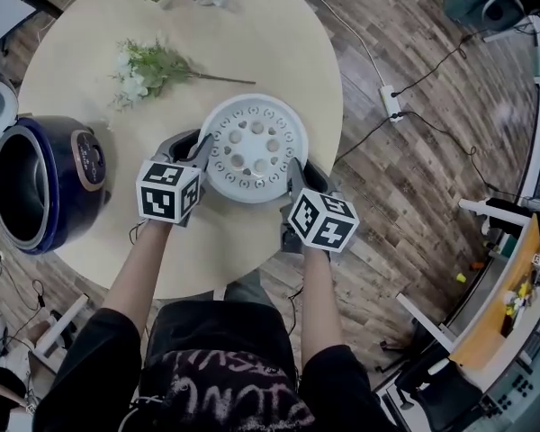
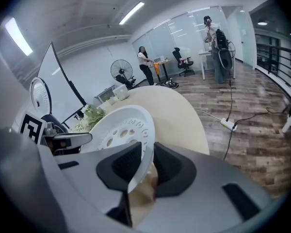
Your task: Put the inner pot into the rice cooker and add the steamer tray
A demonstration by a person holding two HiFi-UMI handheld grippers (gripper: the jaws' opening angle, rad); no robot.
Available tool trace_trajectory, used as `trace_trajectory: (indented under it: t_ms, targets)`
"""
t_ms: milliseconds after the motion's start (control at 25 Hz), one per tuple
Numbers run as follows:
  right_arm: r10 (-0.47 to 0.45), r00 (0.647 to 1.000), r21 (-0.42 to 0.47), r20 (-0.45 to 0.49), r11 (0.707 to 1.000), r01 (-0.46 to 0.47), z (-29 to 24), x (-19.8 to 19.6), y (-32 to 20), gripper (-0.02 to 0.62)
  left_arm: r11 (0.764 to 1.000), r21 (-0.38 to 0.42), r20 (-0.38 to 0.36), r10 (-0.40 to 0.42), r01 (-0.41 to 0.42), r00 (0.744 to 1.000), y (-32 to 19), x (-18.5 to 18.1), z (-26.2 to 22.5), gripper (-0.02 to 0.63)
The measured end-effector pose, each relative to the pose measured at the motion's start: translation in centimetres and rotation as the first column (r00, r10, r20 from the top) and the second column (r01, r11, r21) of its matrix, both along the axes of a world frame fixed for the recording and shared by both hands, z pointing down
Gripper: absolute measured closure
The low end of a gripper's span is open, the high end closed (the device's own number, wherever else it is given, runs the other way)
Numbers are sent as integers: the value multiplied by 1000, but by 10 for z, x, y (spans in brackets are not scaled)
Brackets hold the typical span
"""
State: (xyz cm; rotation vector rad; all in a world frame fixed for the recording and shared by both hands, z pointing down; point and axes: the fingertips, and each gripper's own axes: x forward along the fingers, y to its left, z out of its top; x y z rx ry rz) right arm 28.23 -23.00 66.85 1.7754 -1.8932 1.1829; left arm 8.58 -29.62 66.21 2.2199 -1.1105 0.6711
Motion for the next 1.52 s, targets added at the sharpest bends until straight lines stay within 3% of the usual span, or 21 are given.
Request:
trace_trajectory:
  t_ms: [360,800,1200,1520]
  targets:
    - [16,1000,103,14,995,-18,-49,-7,2,522,996,79,-48,-40,44,998,4,-10,-45,525]
    - [-49,999,223,19,974,44,-119,-42,-2,523,972,207,-80,-98,113,992,13,-49,-129,528]
    - [-171,985,325,18,933,156,-174,-104,-13,523,917,317,-114,-218,244,969,28,-115,-189,531]
    - [-281,959,400,14,881,253,-219,-167,-27,523,846,415,-133,-308,335,942,40,-179,-244,534]
